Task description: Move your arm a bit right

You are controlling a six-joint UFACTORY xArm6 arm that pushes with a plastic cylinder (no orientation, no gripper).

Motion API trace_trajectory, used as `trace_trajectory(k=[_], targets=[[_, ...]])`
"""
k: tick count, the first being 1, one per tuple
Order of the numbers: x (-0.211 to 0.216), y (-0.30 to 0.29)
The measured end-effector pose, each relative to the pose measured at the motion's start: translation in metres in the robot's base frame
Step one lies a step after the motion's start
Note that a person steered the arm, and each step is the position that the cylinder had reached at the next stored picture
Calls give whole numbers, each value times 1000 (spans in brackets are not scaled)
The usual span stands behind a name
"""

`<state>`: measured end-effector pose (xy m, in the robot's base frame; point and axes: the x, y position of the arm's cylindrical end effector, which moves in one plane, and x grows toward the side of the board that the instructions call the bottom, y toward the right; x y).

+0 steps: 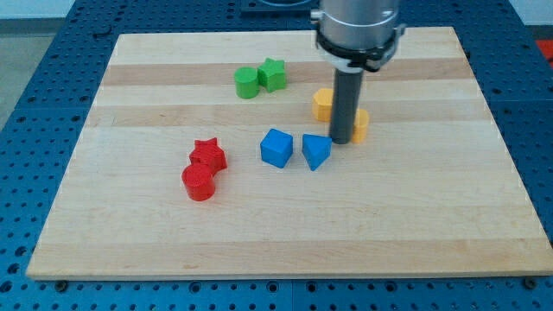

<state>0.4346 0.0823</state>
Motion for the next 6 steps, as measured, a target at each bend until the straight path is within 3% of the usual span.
trace_trajectory(k=[3, 6], targets=[[27, 7], [16, 41]])
